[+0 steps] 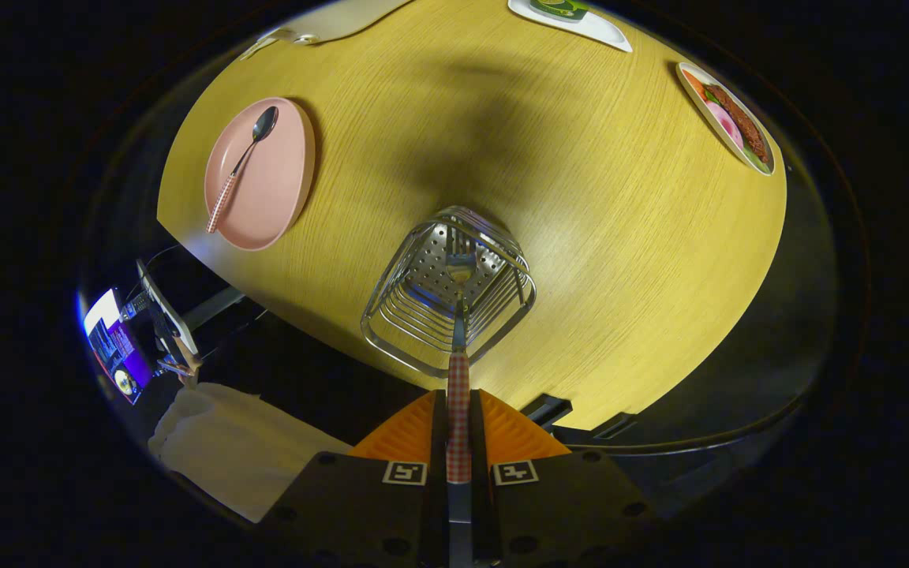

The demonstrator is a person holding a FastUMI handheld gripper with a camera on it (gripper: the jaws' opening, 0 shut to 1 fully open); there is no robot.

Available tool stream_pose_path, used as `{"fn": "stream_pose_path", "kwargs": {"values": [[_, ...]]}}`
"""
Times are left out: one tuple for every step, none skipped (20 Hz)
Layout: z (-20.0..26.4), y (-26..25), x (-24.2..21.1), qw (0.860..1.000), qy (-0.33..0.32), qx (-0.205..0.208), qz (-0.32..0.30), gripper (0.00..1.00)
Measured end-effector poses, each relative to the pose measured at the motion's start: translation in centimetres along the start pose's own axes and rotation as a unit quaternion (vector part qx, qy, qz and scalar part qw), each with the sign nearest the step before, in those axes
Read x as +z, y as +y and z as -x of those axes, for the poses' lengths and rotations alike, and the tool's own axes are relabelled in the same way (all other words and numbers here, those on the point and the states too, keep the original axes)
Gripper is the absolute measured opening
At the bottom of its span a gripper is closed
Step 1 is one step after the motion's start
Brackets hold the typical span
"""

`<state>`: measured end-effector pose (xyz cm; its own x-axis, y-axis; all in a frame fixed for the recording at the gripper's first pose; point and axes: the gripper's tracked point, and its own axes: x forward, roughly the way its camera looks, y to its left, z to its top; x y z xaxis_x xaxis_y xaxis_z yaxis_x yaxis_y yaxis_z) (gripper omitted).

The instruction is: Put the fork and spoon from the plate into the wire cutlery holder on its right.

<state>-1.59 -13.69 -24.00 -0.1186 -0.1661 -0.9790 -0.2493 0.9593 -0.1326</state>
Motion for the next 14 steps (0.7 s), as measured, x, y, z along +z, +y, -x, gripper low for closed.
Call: {"fn": "stream_pose_path", "kwargs": {"values": [[0.4,0.0,0.4,1.000,-0.012,0.002,0.000,0.19],[0.5,0.1,0.4,1.000,-0.023,0.003,0.003,0.30],[0.9,0.2,0.3,0.999,-0.033,0.004,0.006,0.50],[1.2,0.4,0.4,0.999,-0.045,0.007,0.008,0.56],[1.5,0.7,0.3,0.998,-0.054,0.009,0.009,0.62],[1.9,0.8,0.1,0.998,-0.065,0.010,0.009,0.62],[2.2,0.9,0.1,0.997,-0.079,0.012,0.008,0.61],[2.6,1.3,0.3,0.995,-0.098,0.017,0.004,0.62],[3.1,1.6,0.4,0.993,-0.119,0.018,-0.003,0.75],[3.6,1.8,0.5,0.990,-0.141,0.022,-0.011,0.80],[4.2,2.3,0.5,0.986,-0.162,0.028,-0.021,0.82],[4.8,2.6,0.4,0.982,-0.183,0.031,-0.031,0.87],[5.5,2.9,0.6,0.978,-0.202,0.031,-0.035,0.99],[6.0,3.0,0.7,0.974,-0.223,0.030,-0.039,1.00]]}}
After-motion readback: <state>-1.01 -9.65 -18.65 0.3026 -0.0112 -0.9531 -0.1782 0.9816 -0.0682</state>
